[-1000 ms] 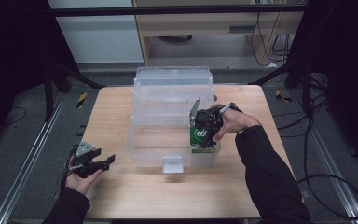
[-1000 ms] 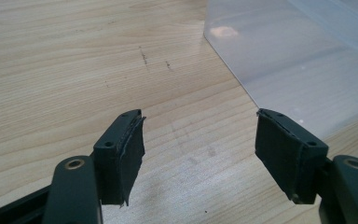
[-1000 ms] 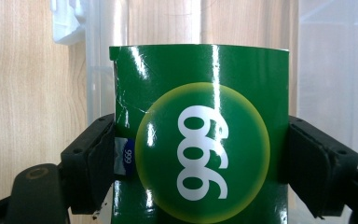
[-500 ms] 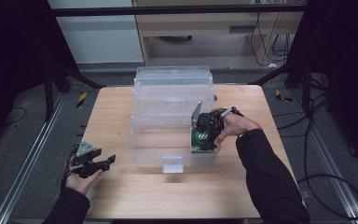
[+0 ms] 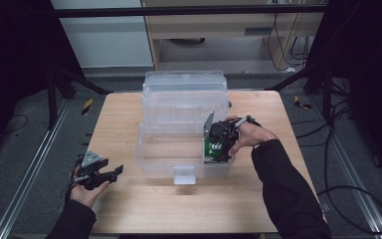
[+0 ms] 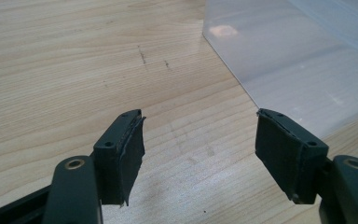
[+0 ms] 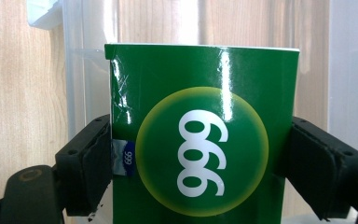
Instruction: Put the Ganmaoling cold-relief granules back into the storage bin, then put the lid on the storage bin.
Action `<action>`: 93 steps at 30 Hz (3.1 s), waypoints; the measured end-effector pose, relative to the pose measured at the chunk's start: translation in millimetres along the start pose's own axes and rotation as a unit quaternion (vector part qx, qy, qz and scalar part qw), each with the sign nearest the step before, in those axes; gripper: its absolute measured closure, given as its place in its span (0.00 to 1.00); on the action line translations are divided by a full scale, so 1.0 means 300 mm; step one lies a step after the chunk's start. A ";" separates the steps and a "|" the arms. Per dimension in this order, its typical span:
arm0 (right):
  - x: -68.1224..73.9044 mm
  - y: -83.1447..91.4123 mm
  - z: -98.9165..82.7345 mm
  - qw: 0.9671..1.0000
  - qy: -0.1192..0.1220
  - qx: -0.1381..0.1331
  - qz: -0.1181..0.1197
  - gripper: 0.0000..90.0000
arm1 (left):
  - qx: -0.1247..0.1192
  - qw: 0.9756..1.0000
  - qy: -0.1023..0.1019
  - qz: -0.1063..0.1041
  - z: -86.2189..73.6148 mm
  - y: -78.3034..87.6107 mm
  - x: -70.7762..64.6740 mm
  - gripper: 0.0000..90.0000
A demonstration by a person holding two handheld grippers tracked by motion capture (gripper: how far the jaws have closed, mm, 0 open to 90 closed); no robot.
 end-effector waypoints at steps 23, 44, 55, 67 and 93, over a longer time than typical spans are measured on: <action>0.012 -0.009 0.002 1.000 0.000 0.008 -0.015 0.17 | 0.001 1.000 -0.002 -0.003 0.000 -0.002 -0.002 0.35; 0.046 0.124 -0.008 0.996 -0.061 -0.053 -0.043 0.29 | -0.003 1.000 -0.001 -0.004 0.003 0.001 -0.004 0.36; 0.094 0.192 -0.040 0.988 -0.102 -0.103 -0.053 0.33 | -0.002 1.000 -0.001 -0.003 0.003 -0.001 -0.004 0.38; 0.163 0.167 -0.008 0.984 -0.110 -0.136 -0.020 0.39 | -0.001 1.000 0.000 -0.007 -0.001 -0.004 0.002 0.40; 0.188 -0.002 0.085 0.992 -0.098 -0.085 0.005 0.40 | 0.000 1.000 0.001 -0.010 -0.004 -0.009 0.008 0.40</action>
Point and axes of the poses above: each handheld gripper's, and its own axes: y roughly backward along the jaws, z roughly out of its top, x roughly to its left, the point moved 1 cm from there along -y, roughly forward along the jaws, and after that the axes turned 11 degrees about -y, right-handed, at the moved point
